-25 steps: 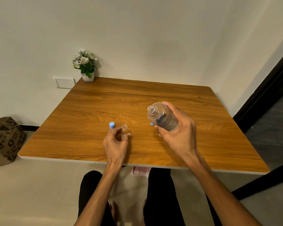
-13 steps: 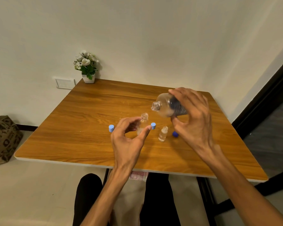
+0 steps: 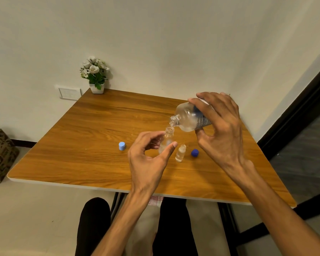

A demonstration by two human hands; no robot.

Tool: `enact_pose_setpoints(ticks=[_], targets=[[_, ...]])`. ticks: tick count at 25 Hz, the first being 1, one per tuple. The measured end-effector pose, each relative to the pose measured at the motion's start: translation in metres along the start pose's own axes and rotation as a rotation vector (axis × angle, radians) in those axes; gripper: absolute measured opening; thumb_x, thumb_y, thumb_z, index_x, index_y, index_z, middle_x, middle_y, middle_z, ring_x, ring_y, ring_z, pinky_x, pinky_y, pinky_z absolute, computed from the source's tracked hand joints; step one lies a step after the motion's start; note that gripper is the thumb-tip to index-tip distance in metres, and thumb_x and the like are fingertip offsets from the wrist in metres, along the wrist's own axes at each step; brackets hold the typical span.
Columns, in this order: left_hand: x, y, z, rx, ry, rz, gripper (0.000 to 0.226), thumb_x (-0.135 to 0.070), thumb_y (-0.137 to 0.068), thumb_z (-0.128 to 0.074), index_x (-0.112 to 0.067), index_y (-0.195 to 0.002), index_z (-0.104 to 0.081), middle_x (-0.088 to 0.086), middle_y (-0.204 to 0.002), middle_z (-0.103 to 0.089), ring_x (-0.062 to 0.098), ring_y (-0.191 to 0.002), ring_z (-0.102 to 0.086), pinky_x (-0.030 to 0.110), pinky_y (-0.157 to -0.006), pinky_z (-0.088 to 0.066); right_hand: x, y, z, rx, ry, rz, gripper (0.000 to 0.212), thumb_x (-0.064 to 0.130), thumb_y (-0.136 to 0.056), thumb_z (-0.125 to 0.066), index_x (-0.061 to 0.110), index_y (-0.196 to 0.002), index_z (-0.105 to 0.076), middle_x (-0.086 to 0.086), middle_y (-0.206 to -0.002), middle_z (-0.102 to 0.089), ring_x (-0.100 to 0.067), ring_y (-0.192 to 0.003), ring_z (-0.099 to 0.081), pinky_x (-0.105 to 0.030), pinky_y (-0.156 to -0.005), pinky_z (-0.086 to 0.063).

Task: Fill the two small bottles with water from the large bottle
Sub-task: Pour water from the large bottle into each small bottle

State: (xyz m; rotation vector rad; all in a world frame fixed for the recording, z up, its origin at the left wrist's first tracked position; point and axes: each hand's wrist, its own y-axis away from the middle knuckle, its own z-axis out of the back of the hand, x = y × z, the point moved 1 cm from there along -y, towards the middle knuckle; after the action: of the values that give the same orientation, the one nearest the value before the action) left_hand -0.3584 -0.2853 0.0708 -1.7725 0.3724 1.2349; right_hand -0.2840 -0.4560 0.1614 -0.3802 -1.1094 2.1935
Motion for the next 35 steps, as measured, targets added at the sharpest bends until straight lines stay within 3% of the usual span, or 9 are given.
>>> enact_pose_setpoints(ticks=[35], targets=[[0.0041,0.004,0.0004,-0.001,0.014,0.025,0.036,-0.017,-0.074,-0.095,-0.019,-0.106,-0.078,-0.002,-0.1,-0.074,0.015,-0.088,-0.069,0.031,-0.075,-0.061,0.0026,-0.005,0.005,0.02,0.068,0.055,0.066,-0.008,-0.072,-0.077,0.005,-0.136,-0.069,-0.018,-0.142,-0.065,-0.039,-0.138,-0.056,-0.055,-0.123,-0.033]])
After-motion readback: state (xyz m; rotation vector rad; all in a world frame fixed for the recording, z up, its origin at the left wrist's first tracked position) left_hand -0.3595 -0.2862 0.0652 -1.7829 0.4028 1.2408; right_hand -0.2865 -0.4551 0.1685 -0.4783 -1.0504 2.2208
